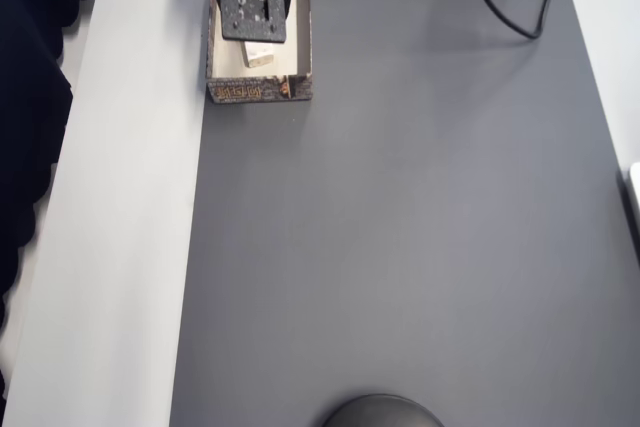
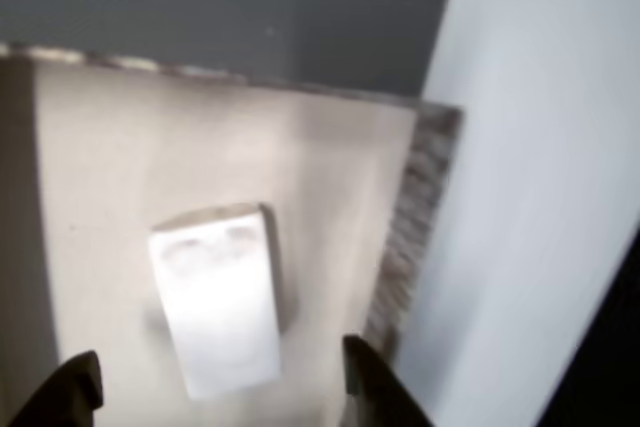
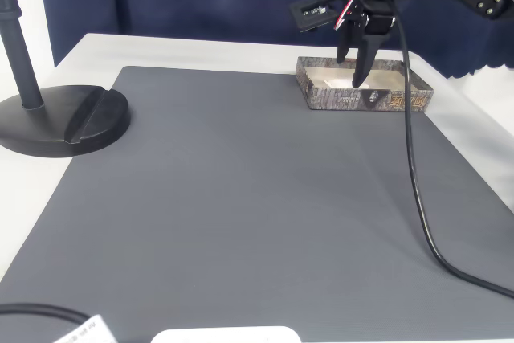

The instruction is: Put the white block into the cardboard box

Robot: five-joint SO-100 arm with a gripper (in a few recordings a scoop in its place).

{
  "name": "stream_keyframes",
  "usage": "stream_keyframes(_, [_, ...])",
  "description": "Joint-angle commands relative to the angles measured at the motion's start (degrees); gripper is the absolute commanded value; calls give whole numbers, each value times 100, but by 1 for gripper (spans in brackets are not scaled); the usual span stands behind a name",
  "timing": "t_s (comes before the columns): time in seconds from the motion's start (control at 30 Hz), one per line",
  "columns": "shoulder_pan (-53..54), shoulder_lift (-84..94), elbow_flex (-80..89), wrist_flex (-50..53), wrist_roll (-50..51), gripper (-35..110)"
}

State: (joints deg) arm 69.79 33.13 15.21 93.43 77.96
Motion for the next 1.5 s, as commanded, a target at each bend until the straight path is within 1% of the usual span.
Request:
stream_keyframes(0.0, [-211, 1160, 149, -88, -229, 33])
stream_keyframes(0.17, [-352, 1934, 677, -62, -650, 29])
stream_keyframes(0.33, [-492, 2874, 1644, 149, -1274, 17])
stream_keyframes(0.47, [-765, 3656, 2443, 158, -1696, 13])
stream_keyframes(0.53, [-896, 4122, 3067, 158, -2197, 8])
stream_keyframes(0.67, [-1292, 5150, 4526, 167, -3700, -2])
stream_keyframes(0.83, [-1942, 6425, 6073, 167, -5115, -2])
stream_keyframes(0.9, [-2303, 6776, 6486, 158, -5423, -2])
stream_keyframes(1.23, [-4148, 8279, 8350, -202, -6803, -2])
stream_keyframes(1.37, [-4667, 8886, 8982, -264, -7084, -2])
stream_keyframes(1.47, [-4922, 9413, 9589, -615, -7207, -2])
